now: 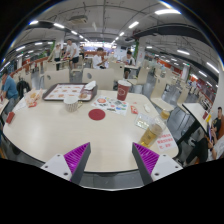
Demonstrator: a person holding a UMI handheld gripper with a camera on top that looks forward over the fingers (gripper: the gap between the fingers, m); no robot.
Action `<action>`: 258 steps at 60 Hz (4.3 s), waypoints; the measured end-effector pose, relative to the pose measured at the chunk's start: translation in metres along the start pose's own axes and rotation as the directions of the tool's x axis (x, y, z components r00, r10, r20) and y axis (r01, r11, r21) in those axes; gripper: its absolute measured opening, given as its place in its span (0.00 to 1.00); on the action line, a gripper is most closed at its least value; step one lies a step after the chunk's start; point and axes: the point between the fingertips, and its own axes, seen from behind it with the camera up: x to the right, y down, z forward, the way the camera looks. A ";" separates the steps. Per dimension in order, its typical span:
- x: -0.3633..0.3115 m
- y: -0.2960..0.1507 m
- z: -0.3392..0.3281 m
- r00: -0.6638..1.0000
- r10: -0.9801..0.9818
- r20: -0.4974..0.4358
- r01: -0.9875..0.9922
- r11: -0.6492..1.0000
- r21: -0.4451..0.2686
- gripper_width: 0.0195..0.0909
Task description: Pour water
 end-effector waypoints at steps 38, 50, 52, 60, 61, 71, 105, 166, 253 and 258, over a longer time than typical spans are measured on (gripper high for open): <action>0.158 -0.008 0.150 0.993 0.114 0.016 -0.115 0.982 0.149 0.45; 0.158 -0.013 0.154 0.989 0.145 0.008 -0.144 0.973 0.179 0.31; 0.155 -0.014 0.156 0.990 0.138 0.007 -0.137 0.974 0.182 0.27; 0.156 -0.015 0.156 0.993 0.113 -0.020 -0.108 0.979 0.172 0.27; 0.156 -0.015 0.156 0.994 0.111 -0.024 -0.105 0.980 0.170 0.27; 0.167 -0.034 0.154 0.991 0.041 -0.128 -0.020 0.987 0.161 0.27; 0.049 -0.267 0.169 0.270 -0.755 -0.597 0.857 0.472 -0.209 0.27; -0.088 -0.240 0.189 0.946 -0.317 -0.064 0.323 0.912 0.252 0.27; -0.073 -0.075 -0.029 0.991 0.130 -0.038 -0.131 0.991 -0.001 0.92; -0.084 -0.062 -0.039 0.993 0.115 -0.013 -0.116 0.993 -0.037 0.92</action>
